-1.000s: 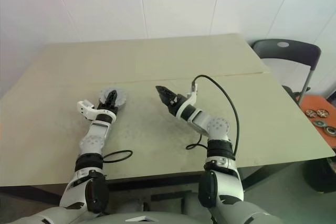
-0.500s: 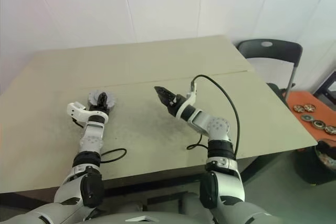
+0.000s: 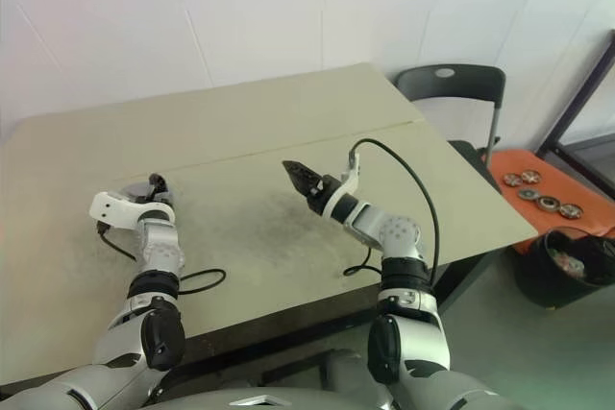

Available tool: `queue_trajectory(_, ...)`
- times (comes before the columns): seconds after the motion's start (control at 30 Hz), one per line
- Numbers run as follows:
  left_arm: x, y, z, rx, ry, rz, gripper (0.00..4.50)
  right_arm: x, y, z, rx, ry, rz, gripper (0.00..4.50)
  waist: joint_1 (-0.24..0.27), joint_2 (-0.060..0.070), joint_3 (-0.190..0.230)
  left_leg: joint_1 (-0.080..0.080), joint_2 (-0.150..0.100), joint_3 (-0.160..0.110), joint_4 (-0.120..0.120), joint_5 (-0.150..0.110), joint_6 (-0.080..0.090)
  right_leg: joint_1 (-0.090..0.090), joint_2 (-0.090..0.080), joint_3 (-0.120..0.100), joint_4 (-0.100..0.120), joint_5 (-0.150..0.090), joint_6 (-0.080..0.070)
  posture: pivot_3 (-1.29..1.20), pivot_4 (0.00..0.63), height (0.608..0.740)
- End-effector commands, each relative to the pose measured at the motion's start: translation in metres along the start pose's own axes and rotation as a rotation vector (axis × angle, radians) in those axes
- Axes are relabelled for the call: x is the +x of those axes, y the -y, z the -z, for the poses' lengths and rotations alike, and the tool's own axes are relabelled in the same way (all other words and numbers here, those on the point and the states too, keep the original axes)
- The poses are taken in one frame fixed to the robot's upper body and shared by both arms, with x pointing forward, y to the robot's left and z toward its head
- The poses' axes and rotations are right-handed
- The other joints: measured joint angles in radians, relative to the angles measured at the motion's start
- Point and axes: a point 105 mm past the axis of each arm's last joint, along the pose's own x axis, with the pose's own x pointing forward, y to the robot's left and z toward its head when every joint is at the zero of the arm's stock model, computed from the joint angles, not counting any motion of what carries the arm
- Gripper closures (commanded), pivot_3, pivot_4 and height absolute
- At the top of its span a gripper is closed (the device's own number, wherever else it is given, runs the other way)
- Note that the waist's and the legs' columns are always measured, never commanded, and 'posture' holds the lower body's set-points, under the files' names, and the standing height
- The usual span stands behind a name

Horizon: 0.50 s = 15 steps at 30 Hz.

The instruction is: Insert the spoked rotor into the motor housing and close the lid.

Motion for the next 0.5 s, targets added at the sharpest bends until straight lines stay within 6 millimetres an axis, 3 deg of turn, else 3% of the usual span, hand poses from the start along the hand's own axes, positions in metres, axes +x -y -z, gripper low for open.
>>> queue_trajectory(0.03,-0.005,-0.061,-0.015,0.077,0.055,-0.251,0.08,0.004,-0.009,0.000,-0.025,-0.010,-0.036,1.27,-0.011,0.001,0.000,0.000,0.000,-0.005,-0.001,0.000,0.000,-0.001,0.003,0.001,0.000,0.000,0.000,0.00,0.000,0.740)
queue_trajectory(0.17,-0.007,-0.062,-0.027,0.158,0.115,-0.297,0.08,0.004,-0.008,0.002,-0.030,-0.020,-0.036,1.27,-0.014,0.002,0.000,0.000,0.000,-0.015,-0.003,-0.004,0.007,-0.007,0.014,0.010,0.000,0.001,-0.001,0.00,0.000,0.740)
queue_trajectory(0.3,-0.006,-0.046,-0.037,0.243,0.165,-0.227,0.08,0.004,-0.008,0.003,-0.033,-0.026,-0.036,1.27,-0.014,0.002,0.000,-0.001,0.000,-0.017,-0.003,-0.010,0.018,-0.013,0.021,0.023,0.001,0.001,-0.002,0.00,0.000,0.740)
queue_trajectory(0.5,-0.016,-0.037,-0.042,0.252,0.183,-0.227,0.08,0.004,-0.006,0.006,-0.040,-0.038,-0.032,1.27,-0.007,0.002,0.001,-0.004,0.000,-0.015,-0.002,-0.014,0.013,-0.016,0.021,0.026,0.000,0.001,-0.002,0.00,0.000,0.740)
